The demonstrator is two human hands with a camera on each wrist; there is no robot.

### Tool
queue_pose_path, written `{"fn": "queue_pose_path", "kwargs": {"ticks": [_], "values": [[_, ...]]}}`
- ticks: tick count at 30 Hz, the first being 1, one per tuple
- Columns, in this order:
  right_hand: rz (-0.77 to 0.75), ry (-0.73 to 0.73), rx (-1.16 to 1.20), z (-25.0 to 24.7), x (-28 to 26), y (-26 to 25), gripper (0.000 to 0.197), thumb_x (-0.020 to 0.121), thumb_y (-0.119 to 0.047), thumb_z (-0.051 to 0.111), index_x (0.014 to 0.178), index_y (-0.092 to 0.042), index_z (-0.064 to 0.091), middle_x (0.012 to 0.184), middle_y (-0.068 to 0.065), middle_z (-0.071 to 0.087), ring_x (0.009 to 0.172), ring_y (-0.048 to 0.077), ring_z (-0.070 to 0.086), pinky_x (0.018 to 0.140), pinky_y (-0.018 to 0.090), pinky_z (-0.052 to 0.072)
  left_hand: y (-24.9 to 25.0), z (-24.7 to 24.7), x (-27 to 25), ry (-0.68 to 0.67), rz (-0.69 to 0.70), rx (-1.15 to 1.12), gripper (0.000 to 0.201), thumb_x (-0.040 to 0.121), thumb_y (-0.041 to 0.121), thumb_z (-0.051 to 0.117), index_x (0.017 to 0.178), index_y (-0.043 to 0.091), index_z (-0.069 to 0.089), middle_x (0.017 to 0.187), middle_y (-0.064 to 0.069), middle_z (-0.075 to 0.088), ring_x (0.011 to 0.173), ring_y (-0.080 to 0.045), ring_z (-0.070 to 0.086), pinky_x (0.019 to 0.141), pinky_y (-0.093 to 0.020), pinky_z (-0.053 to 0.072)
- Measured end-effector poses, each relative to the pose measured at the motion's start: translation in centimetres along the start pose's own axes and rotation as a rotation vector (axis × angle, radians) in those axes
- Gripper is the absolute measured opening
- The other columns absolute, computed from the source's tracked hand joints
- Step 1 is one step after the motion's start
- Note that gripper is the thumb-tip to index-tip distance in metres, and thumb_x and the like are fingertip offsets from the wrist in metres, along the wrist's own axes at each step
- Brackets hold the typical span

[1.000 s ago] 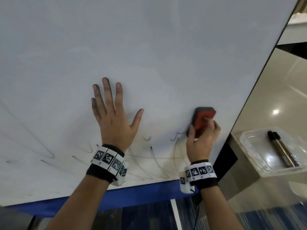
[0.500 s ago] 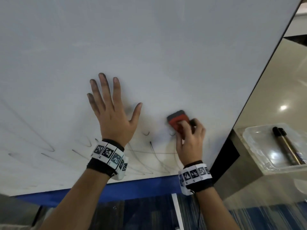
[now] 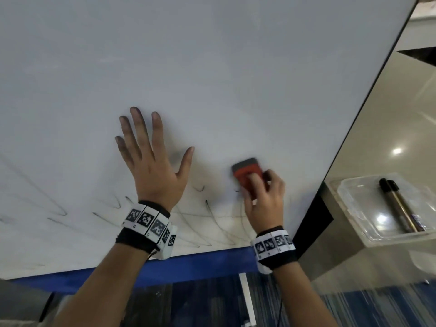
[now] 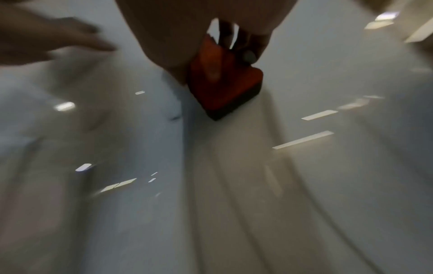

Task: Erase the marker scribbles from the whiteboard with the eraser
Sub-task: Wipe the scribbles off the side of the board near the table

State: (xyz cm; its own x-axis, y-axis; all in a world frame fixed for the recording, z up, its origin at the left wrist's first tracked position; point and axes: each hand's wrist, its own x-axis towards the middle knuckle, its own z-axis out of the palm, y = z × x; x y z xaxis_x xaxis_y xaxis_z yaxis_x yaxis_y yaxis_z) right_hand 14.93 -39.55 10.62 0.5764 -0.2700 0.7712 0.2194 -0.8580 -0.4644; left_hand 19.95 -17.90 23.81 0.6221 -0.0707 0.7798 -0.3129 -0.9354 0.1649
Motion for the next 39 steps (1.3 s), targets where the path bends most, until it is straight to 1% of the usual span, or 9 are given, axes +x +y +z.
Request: {"fn": "queue_pose_path", "kwargs": {"ticks": [3, 6, 13, 17, 19, 22, 27, 34, 39], "values": [[0.491, 0.304, 0.154, -2.5, 1.1, 5.2, 0.06, 0.089, -0.018, 0.072, 0.141, -0.005, 0.043, 0.133, 0.024, 0.047, 0.121, 0.038, 0.049, 0.108, 0.042, 0.044, -0.3, 0.0, -0.1, -0.017, 0.011, 0.001, 0.086, 0.099, 0.055, 0.055, 0.16, 0.008, 0.018, 0.166, -0.027, 0.01, 0.154, -0.048, 0.006, 0.125, -0.062, 0.008], [0.621, 0.414, 0.196, -2.2, 1.7, 4.2, 0.062, 0.091, -0.01, 0.068, 0.144, 0.005, 0.039, 0.137, 0.03, 0.043, 0.127, 0.04, 0.045, 0.111, 0.007, 0.024, 0.5, 0.0, -0.2, -0.023, -0.014, 0.003, 0.087, 0.099, 0.056, 0.054, 0.159, 0.005, 0.019, 0.165, -0.03, 0.01, 0.153, -0.05, 0.006, 0.124, -0.065, 0.008], [0.132, 0.011, 0.005, 0.7, -1.3, 1.8, 0.043, 0.087, -0.01, 0.073, 0.124, -0.017, 0.052, 0.131, 0.026, 0.046, 0.115, 0.042, 0.047, 0.099, 0.044, 0.042, 1.0, 1.0, -0.6, -0.003, -0.037, 0.014, 0.086, 0.099, 0.057, 0.053, 0.158, 0.005, 0.021, 0.162, -0.034, 0.013, 0.152, -0.053, 0.009, 0.12, -0.069, 0.012], [0.675, 0.252, 0.158, 0.2, -5.0, 8.7, 0.058, 0.09, -0.022, 0.066, 0.139, -0.007, 0.039, 0.133, 0.02, 0.045, 0.124, 0.044, 0.046, 0.111, 0.055, 0.038, 0.7, 1.3, -0.8, 0.004, -0.012, 0.025, 0.085, 0.099, 0.057, 0.055, 0.159, 0.008, 0.019, 0.163, -0.033, 0.014, 0.152, -0.052, 0.01, 0.122, -0.068, 0.009], [0.828, 0.324, 0.199, 0.5, -5.2, 8.8, 0.063, 0.09, -0.012, 0.066, 0.144, 0.003, 0.036, 0.138, 0.029, 0.042, 0.13, 0.049, 0.042, 0.118, 0.046, 0.031, 0.6, 1.3, -1.0, 0.005, -0.006, 0.017, 0.085, 0.098, 0.056, 0.056, 0.159, 0.009, 0.018, 0.163, -0.032, 0.014, 0.152, -0.051, 0.011, 0.123, -0.066, 0.008], [0.667, 0.258, 0.182, 1.8, -4.8, 5.2, 0.058, 0.085, 0.001, 0.069, 0.136, -0.007, 0.04, 0.129, 0.031, 0.046, 0.121, 0.041, 0.046, 0.108, 0.037, 0.033, 0.7, 1.4, -1.2, 0.009, -0.013, 0.009, 0.083, 0.099, 0.056, 0.056, 0.158, 0.009, 0.02, 0.162, -0.033, 0.016, 0.152, -0.052, 0.012, 0.123, -0.066, 0.009], [0.251, -0.184, 0.095, 3.1, -7.6, 1.8, 0.046, 0.083, 0.0, 0.073, 0.118, -0.018, 0.05, 0.129, 0.026, 0.045, 0.115, 0.039, 0.045, 0.098, 0.042, 0.042, 0.9, 1.7, -1.4, 0.031, -0.024, 0.016, 0.081, 0.099, 0.055, 0.056, 0.155, 0.006, 0.026, 0.159, -0.037, 0.02, 0.15, -0.054, 0.016, 0.119, -0.07, 0.014], [0.832, 0.196, 0.215, 0.6, -6.7, 10.0, 0.056, 0.082, -0.018, 0.065, 0.132, -0.002, 0.044, 0.128, 0.024, 0.045, 0.117, 0.039, 0.049, 0.105, 0.059, 0.04, 0.9, 1.8, -1.7, 0.019, -0.025, 0.022, 0.08, 0.098, 0.053, 0.058, 0.155, 0.004, 0.03, 0.158, -0.038, 0.021, 0.149, -0.056, 0.017, 0.119, -0.07, 0.015], [0.535, 0.063, 0.228, 1.8, -5.6, 4.6, 0.048, 0.086, -0.011, 0.07, 0.127, -0.002, 0.047, 0.128, 0.023, 0.044, 0.113, 0.037, 0.048, 0.097, 0.042, 0.045, 1.2, 2.1, -2.0, 0.023, -0.035, 0.006, 0.08, 0.099, 0.05, 0.058, 0.155, 0.002, 0.029, 0.157, -0.04, 0.02, 0.148, -0.058, 0.016, 0.119, -0.071, 0.013]]}}
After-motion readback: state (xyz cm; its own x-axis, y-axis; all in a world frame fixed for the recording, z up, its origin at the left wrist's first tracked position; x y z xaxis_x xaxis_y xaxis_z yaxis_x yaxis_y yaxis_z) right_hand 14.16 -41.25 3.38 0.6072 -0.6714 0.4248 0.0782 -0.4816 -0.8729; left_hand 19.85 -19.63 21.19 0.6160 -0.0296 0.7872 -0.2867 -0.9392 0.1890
